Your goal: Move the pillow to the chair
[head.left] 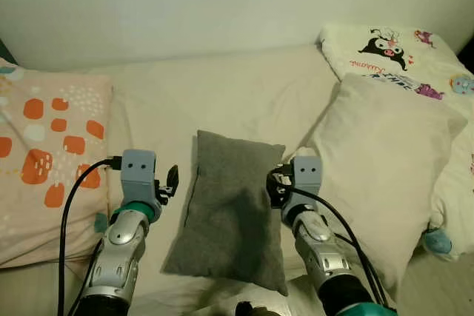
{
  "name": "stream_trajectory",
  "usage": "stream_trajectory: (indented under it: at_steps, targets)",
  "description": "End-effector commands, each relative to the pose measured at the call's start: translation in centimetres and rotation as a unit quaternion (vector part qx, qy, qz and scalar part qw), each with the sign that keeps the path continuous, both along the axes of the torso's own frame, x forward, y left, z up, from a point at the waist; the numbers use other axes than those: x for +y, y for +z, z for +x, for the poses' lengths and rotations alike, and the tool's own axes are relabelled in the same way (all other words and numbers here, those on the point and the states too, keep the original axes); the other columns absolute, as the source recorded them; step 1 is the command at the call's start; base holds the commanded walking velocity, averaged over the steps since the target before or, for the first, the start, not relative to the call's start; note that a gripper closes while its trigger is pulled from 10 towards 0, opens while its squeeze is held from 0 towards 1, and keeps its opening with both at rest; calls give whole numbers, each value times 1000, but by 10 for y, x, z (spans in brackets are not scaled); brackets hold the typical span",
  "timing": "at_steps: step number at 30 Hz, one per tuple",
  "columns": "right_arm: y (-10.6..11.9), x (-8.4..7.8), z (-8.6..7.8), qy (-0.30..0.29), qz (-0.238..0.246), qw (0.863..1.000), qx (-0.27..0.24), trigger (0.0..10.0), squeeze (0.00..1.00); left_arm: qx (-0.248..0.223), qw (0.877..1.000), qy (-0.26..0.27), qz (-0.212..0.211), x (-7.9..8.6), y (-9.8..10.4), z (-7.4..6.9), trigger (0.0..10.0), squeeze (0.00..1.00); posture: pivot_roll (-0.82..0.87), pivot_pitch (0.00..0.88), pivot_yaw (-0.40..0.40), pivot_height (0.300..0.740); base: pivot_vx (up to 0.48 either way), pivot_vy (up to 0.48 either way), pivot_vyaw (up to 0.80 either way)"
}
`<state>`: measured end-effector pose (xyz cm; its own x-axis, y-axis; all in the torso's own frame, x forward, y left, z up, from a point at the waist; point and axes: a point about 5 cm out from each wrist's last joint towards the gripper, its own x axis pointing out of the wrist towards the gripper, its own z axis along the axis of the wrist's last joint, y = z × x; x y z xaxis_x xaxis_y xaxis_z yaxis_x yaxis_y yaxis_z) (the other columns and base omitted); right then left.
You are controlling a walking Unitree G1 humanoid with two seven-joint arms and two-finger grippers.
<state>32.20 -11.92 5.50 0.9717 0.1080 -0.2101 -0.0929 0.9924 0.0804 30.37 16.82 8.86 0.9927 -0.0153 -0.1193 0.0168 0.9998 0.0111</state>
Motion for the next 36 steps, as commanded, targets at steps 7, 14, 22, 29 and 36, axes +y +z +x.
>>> stream_trajectory:
  at_steps: [7, 14, 22, 29, 36]
  targets:
    - [-7, -3, -3, -14, 10, 1000, 22, 10000, 0, 8, 1000, 1, -12, -3, -4, -1, 10000, 0, 76, 60, 7, 740, 0, 0, 0]
    - [-9, -7, -4, -26, 14, 999, 24, 10000, 0, 7, 1000, -5, -11, -5, -3, 0, 10000, 0, 70, 62, 18, 740, -248, 0, 0]
    - [-10, -8, -5, -32, 15, 999, 26, 10000, 0, 8, 1000, -7, -9, -3, -2, 2, 10000, 0, 68, 62, 25, 740, -302, 0, 0]
    - [-10, -8, -5, -34, 15, 999, 27, 10000, 0, 15, 1000, -5, 0, -2, -3, 4, 10000, 0, 65, 64, 27, 740, -220, 0, 0]
    - [-11, -9, -5, -35, 15, 999, 30, 10000, 0, 27, 1000, -1, 4, -1, -6, 3, 10000, 0, 64, 66, 29, 740, 0, 0, 0]
